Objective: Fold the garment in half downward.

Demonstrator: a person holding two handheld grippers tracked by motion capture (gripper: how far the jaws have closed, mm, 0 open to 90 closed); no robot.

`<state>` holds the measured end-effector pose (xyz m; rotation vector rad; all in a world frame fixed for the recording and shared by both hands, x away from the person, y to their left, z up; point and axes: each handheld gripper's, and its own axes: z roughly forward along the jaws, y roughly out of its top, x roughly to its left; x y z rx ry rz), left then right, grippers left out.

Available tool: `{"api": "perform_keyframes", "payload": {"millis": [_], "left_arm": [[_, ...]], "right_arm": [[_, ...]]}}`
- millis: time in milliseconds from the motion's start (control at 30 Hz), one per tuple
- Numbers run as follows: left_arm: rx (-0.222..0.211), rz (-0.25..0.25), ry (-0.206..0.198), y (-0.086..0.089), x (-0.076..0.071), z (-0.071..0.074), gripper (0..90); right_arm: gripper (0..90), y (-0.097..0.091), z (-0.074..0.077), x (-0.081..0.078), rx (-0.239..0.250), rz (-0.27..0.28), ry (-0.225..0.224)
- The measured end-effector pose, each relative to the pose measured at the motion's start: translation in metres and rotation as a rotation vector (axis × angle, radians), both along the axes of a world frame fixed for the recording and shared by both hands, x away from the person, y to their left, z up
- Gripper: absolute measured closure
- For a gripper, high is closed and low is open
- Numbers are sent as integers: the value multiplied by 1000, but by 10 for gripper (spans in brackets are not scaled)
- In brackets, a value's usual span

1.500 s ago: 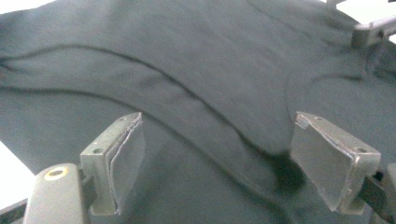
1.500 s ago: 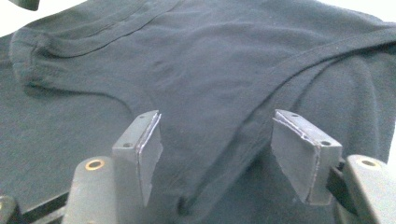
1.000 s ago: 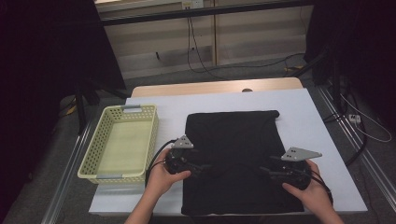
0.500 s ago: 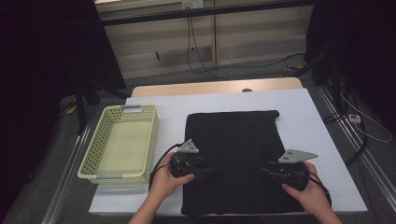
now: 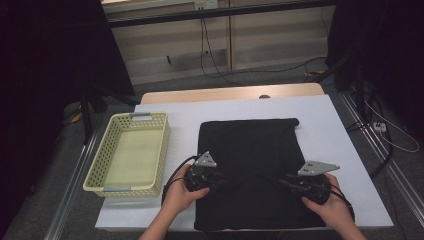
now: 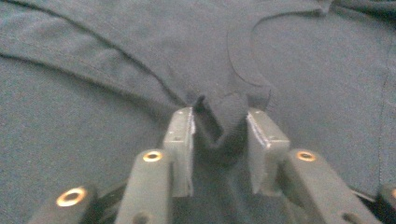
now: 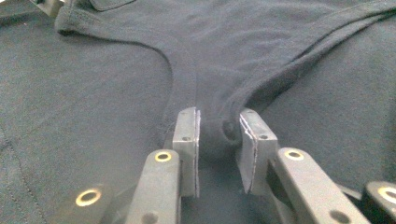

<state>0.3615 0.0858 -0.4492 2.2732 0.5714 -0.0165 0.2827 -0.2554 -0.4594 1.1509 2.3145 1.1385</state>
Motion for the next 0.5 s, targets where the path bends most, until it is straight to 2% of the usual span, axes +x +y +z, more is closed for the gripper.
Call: {"api": "perform_keyframes", "payload": {"millis": [133,267,500], "left_arm": [[2,-1,8,0,-1,2,757],[-17,-3,31,1,-1,9,826],[-43,1,24,7,-1,19,848]], "right_arm": [[740,0,1,0,3,1,-13],[752,-1,3,-1,18,-2,-19],[759,-4,8,-2,61,-7,-34]]}}
